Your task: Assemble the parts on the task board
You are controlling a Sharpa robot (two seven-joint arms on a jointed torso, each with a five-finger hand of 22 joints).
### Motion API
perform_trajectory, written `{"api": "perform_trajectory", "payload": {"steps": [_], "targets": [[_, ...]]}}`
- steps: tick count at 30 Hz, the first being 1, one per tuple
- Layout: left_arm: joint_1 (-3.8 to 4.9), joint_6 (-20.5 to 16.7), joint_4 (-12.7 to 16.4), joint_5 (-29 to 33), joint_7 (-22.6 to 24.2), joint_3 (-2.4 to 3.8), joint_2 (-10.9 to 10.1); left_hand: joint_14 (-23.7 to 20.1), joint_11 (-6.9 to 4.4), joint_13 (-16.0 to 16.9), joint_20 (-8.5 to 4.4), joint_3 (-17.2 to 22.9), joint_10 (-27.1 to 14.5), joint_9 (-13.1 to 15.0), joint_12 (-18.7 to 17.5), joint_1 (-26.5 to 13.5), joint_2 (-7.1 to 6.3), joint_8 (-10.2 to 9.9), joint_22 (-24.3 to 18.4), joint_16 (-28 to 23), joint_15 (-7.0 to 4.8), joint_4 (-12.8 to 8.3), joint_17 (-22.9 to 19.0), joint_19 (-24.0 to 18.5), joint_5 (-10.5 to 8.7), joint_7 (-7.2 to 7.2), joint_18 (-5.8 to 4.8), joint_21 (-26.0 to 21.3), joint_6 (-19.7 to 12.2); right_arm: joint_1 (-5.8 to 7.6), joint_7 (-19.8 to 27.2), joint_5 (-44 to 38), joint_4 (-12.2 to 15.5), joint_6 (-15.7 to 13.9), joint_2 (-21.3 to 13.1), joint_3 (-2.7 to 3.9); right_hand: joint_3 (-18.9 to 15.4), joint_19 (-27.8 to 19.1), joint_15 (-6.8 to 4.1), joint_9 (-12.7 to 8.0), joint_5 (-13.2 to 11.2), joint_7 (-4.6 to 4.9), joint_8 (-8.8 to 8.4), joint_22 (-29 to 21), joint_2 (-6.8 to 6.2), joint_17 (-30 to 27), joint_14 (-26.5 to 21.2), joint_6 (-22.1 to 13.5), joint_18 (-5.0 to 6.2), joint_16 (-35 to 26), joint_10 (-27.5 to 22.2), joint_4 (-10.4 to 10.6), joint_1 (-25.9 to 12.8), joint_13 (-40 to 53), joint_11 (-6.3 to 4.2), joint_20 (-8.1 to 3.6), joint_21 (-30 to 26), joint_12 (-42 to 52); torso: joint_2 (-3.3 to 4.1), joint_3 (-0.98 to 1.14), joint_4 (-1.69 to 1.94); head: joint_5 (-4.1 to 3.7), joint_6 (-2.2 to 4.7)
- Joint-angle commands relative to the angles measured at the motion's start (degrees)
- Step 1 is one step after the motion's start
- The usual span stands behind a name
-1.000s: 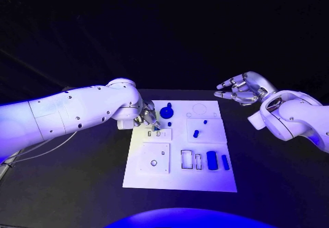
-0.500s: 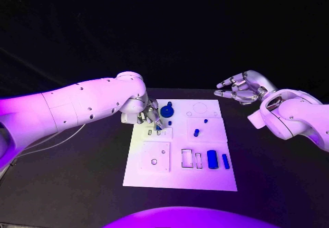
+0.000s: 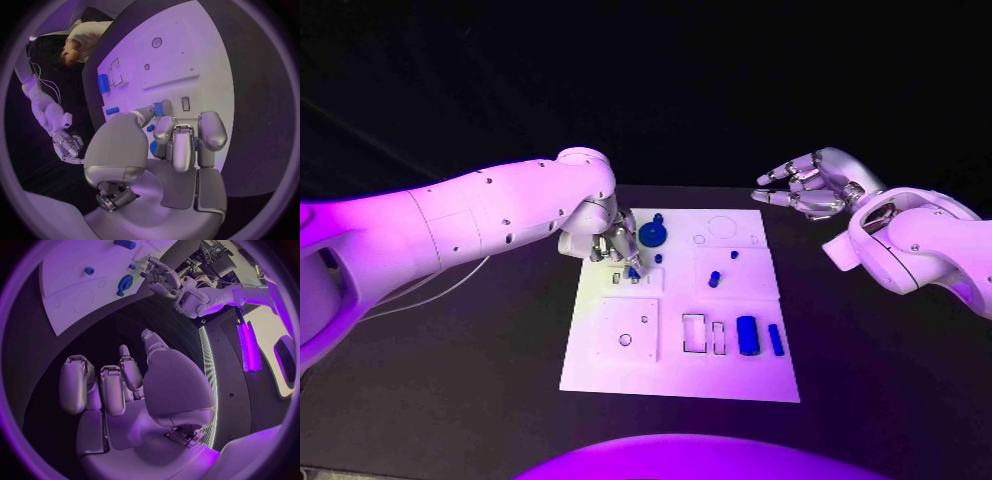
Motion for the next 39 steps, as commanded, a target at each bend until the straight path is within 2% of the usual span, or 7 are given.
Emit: {"api": "perform_trajectory", "payload": {"steps": [1, 17, 39], "targets": [[0.06, 2.9, -0.28, 0.73, -0.65, -0.19, 0.34, 3.68, 0.02, 0.09, 0.26, 6.67, 0.55, 0.24, 0.36, 0.03, 1.17, 0.26, 0.08, -0.11, 0.38, -6.07, 5.9, 0.03, 0.29, -0.42, -0.39, -0.17, 0.8, -0.02, -0.04, -0.43, -0.05, 0.42, 0.06, 0.0, -0.24, -0.24, -0.36, 0.07, 0.13, -0.3, 0.23, 5.3, 0.31, 6.59, 3.95, 0.0, 0.65, -0.2, 0.28, 0.01, -0.39, 0.06, -0.13, -0.12, -0.12, 0.16, 0.04, 0.0, 0.0, 0.02, -0.05], [0.0, 1.55, -1.18, -0.54, -0.61, -0.88, 0.97, 3.69, -0.1, 0.26, 0.2, 6.47, 0.77, 1.2, 0.57, -1.44, 1.87, 0.43, 0.56, -0.08, 0.29, -5.2, 5.94, 0.33, 0.27, -0.6, -0.47, 0.02, 1.14, -0.03, -0.01, -0.43, 0.02, 0.4, 0.0, 0.0, -0.24, -0.24, -0.36, 0.07, 0.13, -0.3, 0.23, 5.3, 0.31, 6.59, 3.95, 0.0, 0.65, -0.2, 0.28, 0.01, -0.39, 0.06, -0.13, -0.12, -0.12, 0.16, 0.1, 0.01, 0.02, 0.02, 0.01], [-0.04, 1.68, -1.68, -1.72, -0.61, -1.09, 1.17, 3.7, -0.28, 0.5, 0.11, 6.0, 1.05, 1.89, 0.87, -2.24, 1.97, 0.65, 1.0, -0.07, 0.16, -4.83, 5.97, 0.62, 0.27, -0.82, -0.55, 0.21, 1.53, -0.03, 0.04, -0.44, 0.18, 0.47, -0.06, 0.0, -0.33, -0.26, -0.37, 0.08, 0.17, -0.32, 0.3, 5.27, 0.35, 6.54, 3.94, 0.02, 0.66, -0.24, 0.27, 0.07, -0.41, 0.02, -0.15, -0.14, -0.19, 0.14, 0.07, 0.02, 0.01, -0.07, -0.14]]}}
